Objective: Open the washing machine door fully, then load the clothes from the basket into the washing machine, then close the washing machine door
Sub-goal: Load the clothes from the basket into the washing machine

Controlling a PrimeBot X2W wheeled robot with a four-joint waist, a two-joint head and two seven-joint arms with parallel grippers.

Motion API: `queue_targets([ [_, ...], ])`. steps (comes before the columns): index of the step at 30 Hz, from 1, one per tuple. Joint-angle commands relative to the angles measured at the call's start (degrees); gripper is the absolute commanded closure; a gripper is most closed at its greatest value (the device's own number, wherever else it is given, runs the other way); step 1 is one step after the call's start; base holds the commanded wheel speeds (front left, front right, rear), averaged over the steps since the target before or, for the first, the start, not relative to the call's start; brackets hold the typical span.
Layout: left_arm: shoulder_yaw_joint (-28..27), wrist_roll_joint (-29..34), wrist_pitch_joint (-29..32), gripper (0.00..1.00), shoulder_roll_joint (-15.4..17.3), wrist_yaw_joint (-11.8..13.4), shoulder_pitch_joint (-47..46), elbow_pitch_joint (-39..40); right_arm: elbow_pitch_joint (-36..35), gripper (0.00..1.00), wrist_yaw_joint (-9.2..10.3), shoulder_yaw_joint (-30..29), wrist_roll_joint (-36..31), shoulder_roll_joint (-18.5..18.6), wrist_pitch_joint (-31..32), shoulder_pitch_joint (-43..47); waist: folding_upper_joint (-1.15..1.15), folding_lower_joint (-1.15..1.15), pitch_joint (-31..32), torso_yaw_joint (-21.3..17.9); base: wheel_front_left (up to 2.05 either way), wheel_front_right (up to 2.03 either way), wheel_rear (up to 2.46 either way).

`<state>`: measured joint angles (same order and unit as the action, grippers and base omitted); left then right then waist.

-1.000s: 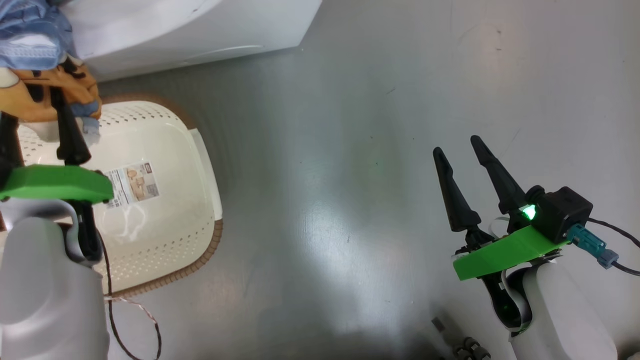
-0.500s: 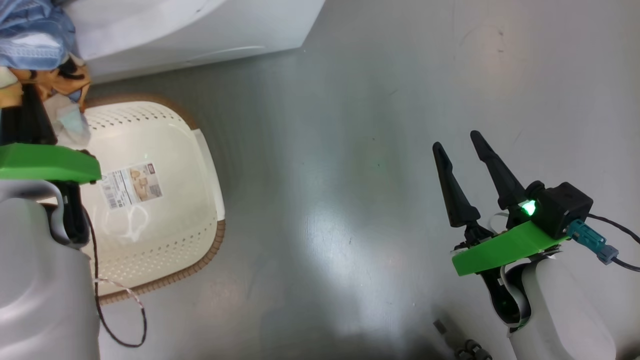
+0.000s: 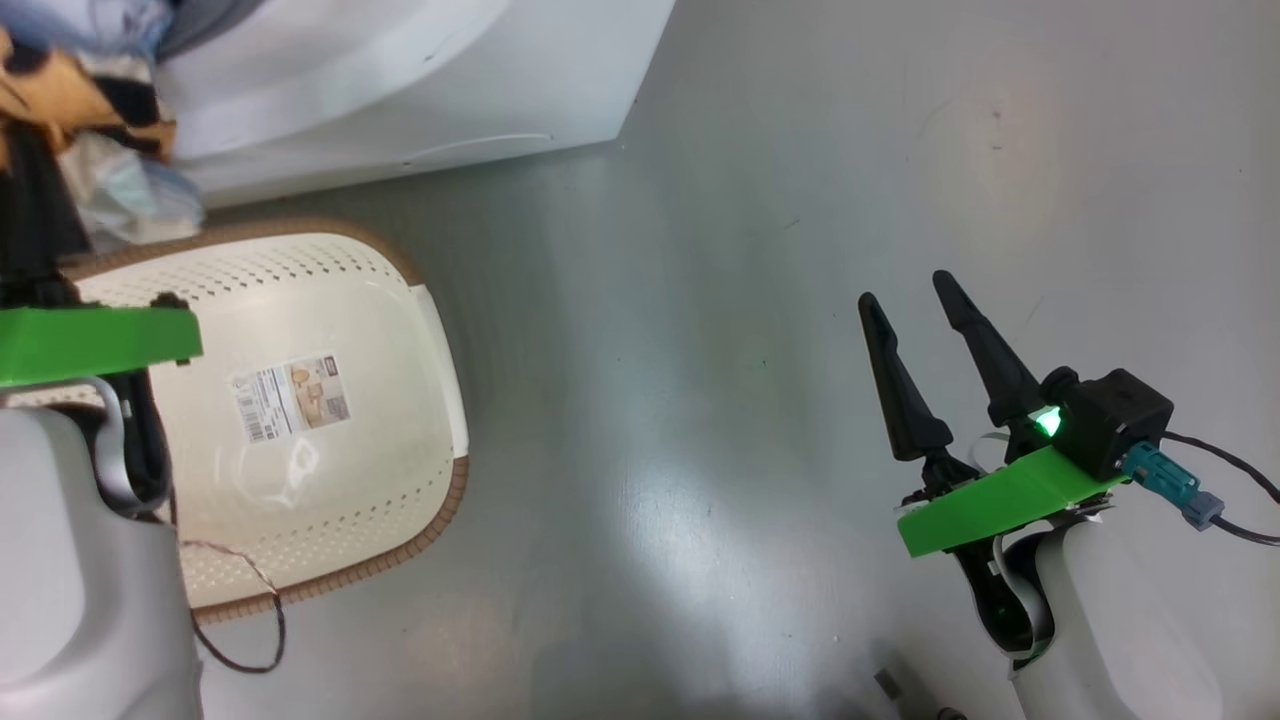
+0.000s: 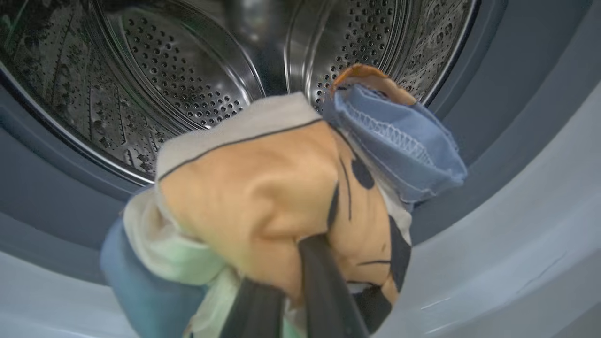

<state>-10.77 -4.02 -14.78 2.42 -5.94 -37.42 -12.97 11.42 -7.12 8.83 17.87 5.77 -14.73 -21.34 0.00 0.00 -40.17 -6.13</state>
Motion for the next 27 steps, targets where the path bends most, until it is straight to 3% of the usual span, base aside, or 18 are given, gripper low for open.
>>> queue_targets([
  [1, -0.68, 1.67, -0.22, 1.00, 2.14, 0.73, 1.57, 3.67, -0.75, 0.00, -0.36, 1.66, 0.64, -0.41, -0.27, 1.50, 0.00, 0.00, 0.59, -0.03, 0.00, 0.00, 0.00],
  [8, 0.12, 2.30, -0.22, 1.00, 4.31, 0.50, -3.28, 2.12, -0.66, 0.00, -0.36, 2.08, 1.00, -0.48, -0.27, 1.60, 0.00, 0.00, 0.96, -0.46, 0.00, 0.00, 0.00],
  [18, 1.67, 1.95, 3.21, 1.00, 9.04, -0.13, -18.85, -8.64, -0.68, 0.00, -0.36, 1.71, 1.59, -0.43, -0.27, 1.46, 0.00, 0.00, -0.56, -1.72, 0.00, 0.00, 0.00],
  [27, 2.41, -0.46, 6.10, 1.00, 11.14, -0.71, -29.18, -20.67, -1.23, 0.00, -0.36, 1.18, 1.63, -0.52, -0.27, 1.51, 0.00, 0.00, -3.71, -2.06, 0.00, 0.00, 0.00],
])
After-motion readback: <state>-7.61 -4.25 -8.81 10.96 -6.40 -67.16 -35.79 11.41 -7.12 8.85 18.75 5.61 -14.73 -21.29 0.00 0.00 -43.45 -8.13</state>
